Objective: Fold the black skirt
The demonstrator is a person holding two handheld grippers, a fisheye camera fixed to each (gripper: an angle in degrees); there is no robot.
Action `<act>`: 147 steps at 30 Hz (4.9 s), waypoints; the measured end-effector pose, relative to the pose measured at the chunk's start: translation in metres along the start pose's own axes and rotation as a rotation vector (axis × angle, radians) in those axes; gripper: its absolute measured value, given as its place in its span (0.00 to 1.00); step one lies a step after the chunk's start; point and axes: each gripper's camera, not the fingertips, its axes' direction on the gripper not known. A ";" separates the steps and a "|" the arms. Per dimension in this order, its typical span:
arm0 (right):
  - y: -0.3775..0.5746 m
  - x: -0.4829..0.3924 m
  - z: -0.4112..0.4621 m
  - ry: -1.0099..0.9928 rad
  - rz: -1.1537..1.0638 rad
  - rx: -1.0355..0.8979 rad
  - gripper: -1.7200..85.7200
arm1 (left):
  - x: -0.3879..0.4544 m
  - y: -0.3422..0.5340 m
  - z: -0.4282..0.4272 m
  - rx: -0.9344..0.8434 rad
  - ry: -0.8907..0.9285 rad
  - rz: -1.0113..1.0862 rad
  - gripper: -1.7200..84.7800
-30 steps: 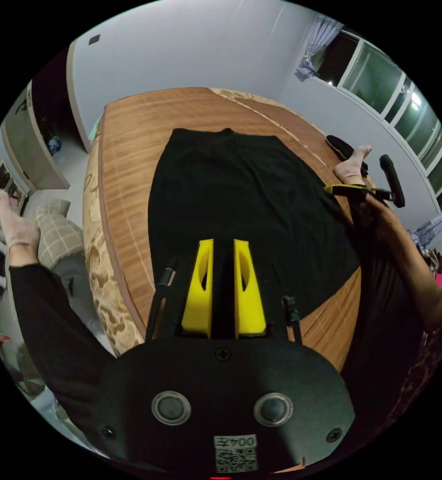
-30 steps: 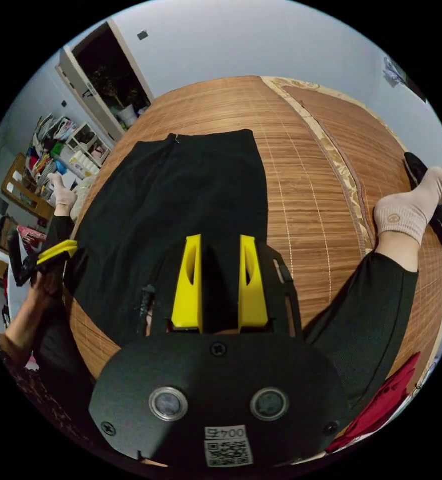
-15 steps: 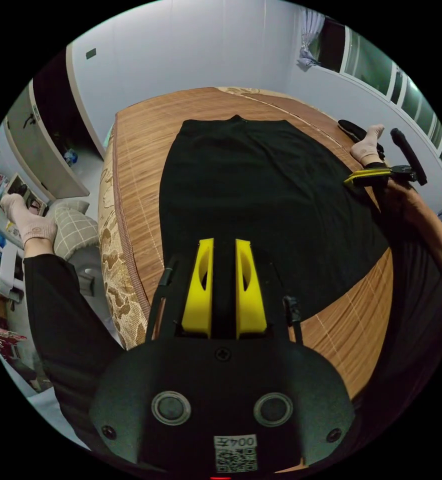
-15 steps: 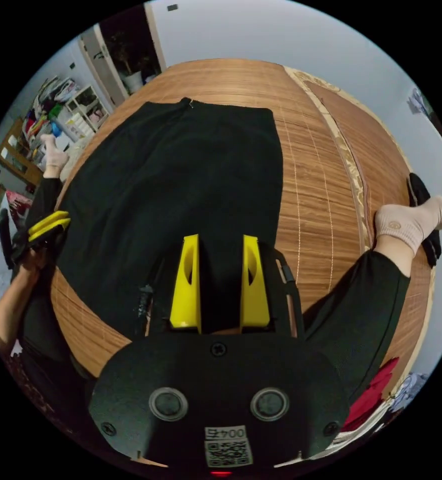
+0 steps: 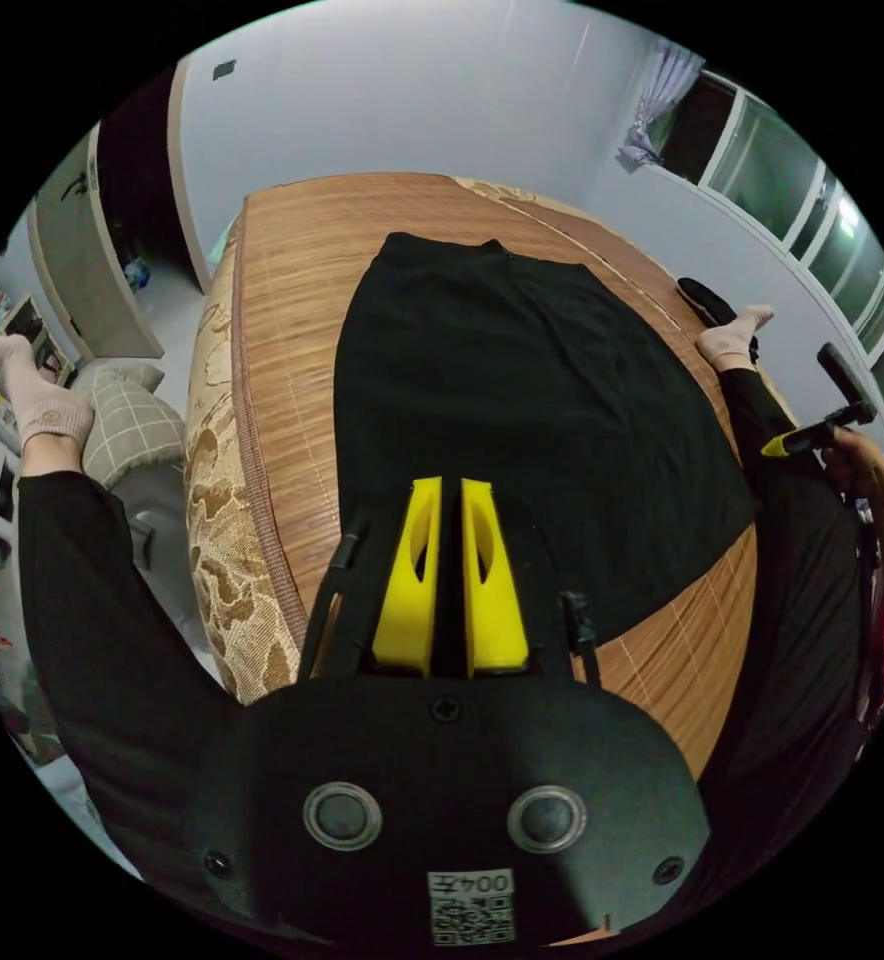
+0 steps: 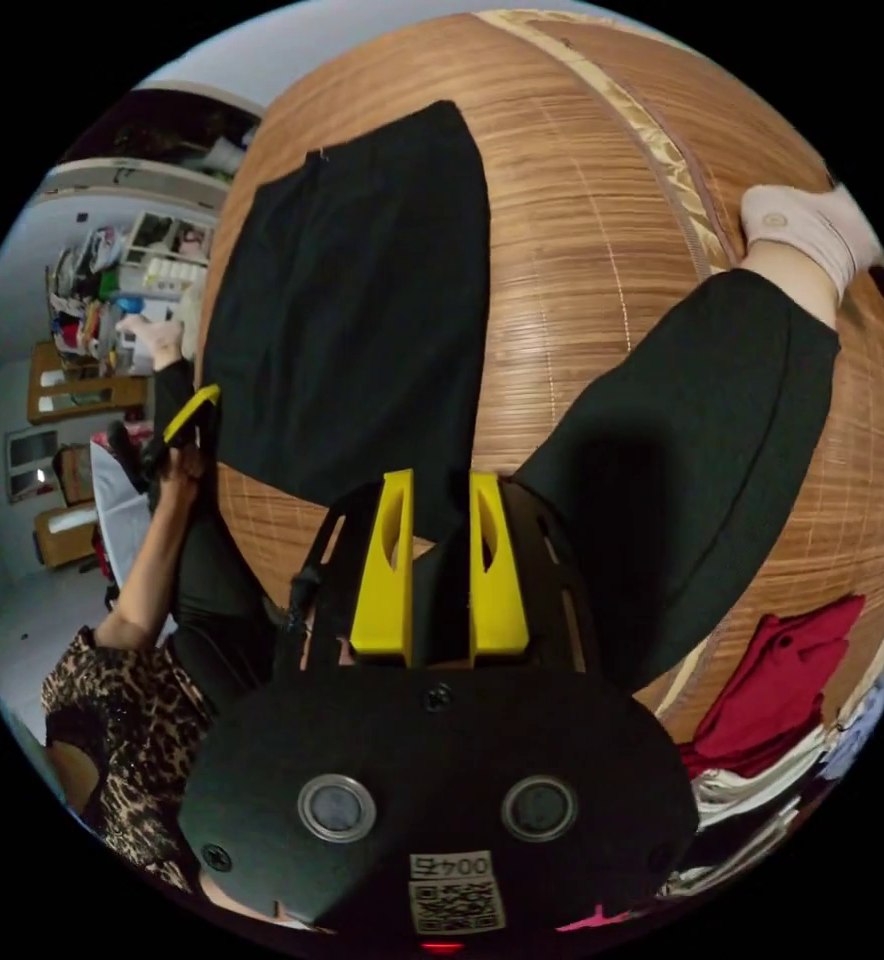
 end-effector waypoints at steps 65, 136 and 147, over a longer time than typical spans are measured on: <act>0.076 0.173 -0.007 -0.515 -0.124 -0.074 0.03 | 0.435 0.167 -0.028 0.109 0.013 0.475 0.10; 0.101 0.293 -0.137 0.030 0.331 0.085 0.12 | 0.466 0.248 -0.253 -0.023 0.524 0.356 0.04; 0.105 0.294 -0.161 -0.121 0.339 0.195 0.03 | 0.432 0.252 -0.291 -0.028 0.515 0.350 0.04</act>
